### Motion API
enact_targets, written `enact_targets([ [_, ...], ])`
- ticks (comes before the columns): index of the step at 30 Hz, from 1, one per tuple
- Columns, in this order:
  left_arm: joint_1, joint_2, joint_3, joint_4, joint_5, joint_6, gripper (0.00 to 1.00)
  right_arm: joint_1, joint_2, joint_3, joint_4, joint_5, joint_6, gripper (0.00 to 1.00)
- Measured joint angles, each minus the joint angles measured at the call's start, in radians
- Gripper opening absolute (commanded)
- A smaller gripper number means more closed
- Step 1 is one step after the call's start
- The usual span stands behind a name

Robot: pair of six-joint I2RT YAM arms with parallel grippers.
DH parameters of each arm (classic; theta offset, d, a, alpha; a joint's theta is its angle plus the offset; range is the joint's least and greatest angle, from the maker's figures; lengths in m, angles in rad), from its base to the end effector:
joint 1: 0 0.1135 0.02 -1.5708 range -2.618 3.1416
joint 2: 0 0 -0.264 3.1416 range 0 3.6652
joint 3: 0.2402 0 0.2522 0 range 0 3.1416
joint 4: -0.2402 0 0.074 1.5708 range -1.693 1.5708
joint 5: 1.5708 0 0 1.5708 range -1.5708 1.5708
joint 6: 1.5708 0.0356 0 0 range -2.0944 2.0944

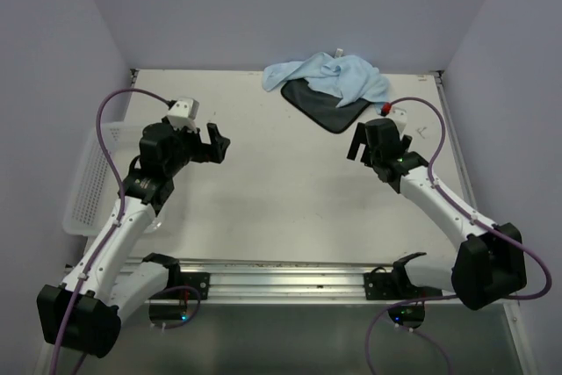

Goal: Roll the towels
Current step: Grab a towel with the right arm

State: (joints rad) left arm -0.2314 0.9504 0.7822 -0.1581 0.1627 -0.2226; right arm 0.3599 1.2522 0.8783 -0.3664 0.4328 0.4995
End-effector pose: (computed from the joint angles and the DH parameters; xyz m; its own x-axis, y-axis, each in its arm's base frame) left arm 0.2142 -0.0564 0.3115 -0.3872 -0.1326 -0.9124 0.2975 0.9187 -0.2598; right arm 0.2540 0.0796 0.2589 -0.5685 0.2507 -0.7836 0.2761 0.9553 0.1053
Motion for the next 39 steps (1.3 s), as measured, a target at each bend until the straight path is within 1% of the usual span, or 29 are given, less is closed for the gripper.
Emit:
enact_targets([
  [10,0.0,-0.016,0.0,-0.002,-0.003,0.0,1.0,0.0,0.058,0.0,0.013,-0.008,-0.005,0.99],
  [12,0.0,-0.016,0.0,-0.002,0.004,0.0,1.0,0.0,0.097,0.008,0.035,-0.011,0.008,0.98],
  [14,0.0,-0.016,0.0,-0.002,0.009,0.0,1.0,0.0,0.177,0.044,0.051,-0.013,0.026,0.96],
  [17,0.0,-0.013,0.0,-0.002,0.015,-0.001,1.0,0.0,0.335,0.148,0.068,-0.014,0.043,0.95],
  [19,0.0,-0.01,0.0,-0.001,0.022,-0.001,1.0,0.0,0.455,0.254,0.068,-0.018,0.051,0.91],
  [22,0.0,-0.008,0.0,-0.001,0.03,-0.002,1.0,0.0,0.594,0.406,0.068,-0.027,0.064,0.89],
  [27,0.0,-0.002,0.0,0.0,0.054,-0.002,1.0,-0.002,0.726,0.608,0.051,-0.021,0.085,0.88],
  [30,0.0,0.002,0.0,0.0,0.066,-0.002,1.0,-0.012,0.809,0.75,0.042,-0.006,0.1,0.85],
  [34,-0.005,0.01,0.0,0.0,0.066,-0.002,1.0,-0.033,0.902,0.887,0.031,0.01,0.108,0.78],
  [36,-0.013,0.014,0.0,0.0,0.066,-0.002,1.0,-0.048,0.967,0.974,0.015,0.021,0.108,0.77],
  [37,-0.017,0.015,0.0,0.0,0.066,-0.002,1.0,-0.056,1.001,1.022,0.0,0.024,0.108,0.72],
  [39,-0.023,0.016,0.0,0.0,0.066,-0.002,1.0,-0.07,1.061,1.099,-0.022,0.029,0.107,0.7],
])
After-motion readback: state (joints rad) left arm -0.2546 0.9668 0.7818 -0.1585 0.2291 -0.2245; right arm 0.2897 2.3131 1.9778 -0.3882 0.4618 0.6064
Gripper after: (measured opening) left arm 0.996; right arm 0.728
